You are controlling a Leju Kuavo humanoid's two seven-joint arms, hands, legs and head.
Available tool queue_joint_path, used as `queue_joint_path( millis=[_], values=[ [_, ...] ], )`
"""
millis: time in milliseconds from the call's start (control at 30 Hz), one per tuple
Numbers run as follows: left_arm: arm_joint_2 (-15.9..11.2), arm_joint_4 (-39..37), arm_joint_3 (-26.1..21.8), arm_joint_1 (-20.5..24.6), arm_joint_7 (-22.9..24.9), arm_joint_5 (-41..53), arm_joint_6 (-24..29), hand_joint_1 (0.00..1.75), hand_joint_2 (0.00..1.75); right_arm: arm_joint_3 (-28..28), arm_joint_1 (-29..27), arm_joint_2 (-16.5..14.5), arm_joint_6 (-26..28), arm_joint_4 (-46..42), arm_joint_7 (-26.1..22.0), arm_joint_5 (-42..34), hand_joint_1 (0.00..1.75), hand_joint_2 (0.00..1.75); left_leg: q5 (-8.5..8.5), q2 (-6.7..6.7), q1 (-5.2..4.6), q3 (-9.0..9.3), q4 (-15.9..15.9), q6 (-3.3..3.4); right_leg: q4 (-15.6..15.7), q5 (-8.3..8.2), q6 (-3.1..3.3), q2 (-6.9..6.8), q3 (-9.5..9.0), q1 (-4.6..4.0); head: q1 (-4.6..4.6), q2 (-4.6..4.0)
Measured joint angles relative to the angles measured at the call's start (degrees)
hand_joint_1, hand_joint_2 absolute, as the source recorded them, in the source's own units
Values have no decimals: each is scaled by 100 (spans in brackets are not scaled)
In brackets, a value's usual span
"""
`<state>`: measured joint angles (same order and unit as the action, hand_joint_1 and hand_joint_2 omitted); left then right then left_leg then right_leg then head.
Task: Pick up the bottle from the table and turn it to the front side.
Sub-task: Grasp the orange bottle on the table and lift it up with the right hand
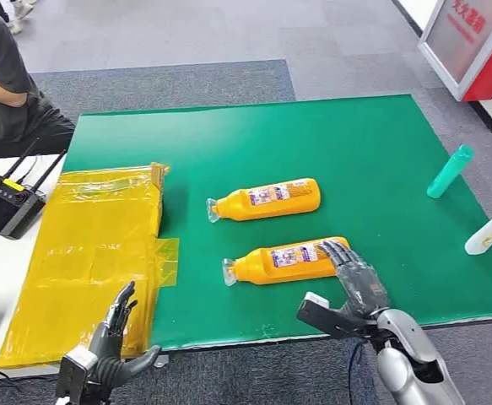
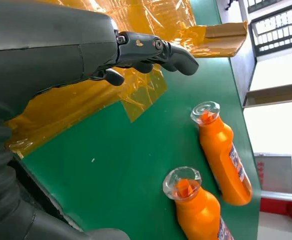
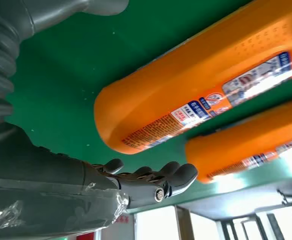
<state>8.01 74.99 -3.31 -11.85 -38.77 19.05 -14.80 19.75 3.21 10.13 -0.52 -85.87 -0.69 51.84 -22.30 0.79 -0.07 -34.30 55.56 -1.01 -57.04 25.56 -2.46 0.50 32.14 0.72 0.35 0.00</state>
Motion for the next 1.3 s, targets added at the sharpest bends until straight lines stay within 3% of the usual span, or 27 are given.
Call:
queue_joint_path(
  millis=[333, 533, 833, 1200, 1300],
  values=[
    [-1, -71, 114, 205, -2, -164, 441, 0, 175, 299, 1285, 248, -474, 752, 307, 43, 0, 175, 19, 0, -3, -6, 0, 2, 0, -16, -3, 0, 9, 3, 1, 0],
    [-36, -85, 244, 258, -2, -313, 624, 0, 175, 544, 1764, 378, -891, 1026, 434, 19, 0, 175, 19, 1, -4, -8, 0, 2, 0, -19, -6, 1, 9, 3, -1, 0],
    [-144, -197, 493, 364, -2, -476, 817, 0, 175, 1266, 2805, 422, -1690, 2335, 344, -144, 0, 175, 24, 0, -4, -7, 1, 3, 0, -24, -8, 1, 8, 3, -1, 0],
    [-275, -355, 672, 450, -2, -569, 870, 0, 175, 2085, 3387, 483, -2266, 3329, 161, -562, 0, 175, 24, 0, -4, -7, 3, 4, 0, -25, -9, 1, 9, 3, 0, 0],
    [-286, -392, 695, 476, -2, -571, 870, 0, 175, 2195, 3412, 492, -2245, 3443, 155, -592, 131, 175, 24, 0, -4, -7, 3, 4, 0, -25, -9, 1, 9, 3, 0, 0]
  ],
)
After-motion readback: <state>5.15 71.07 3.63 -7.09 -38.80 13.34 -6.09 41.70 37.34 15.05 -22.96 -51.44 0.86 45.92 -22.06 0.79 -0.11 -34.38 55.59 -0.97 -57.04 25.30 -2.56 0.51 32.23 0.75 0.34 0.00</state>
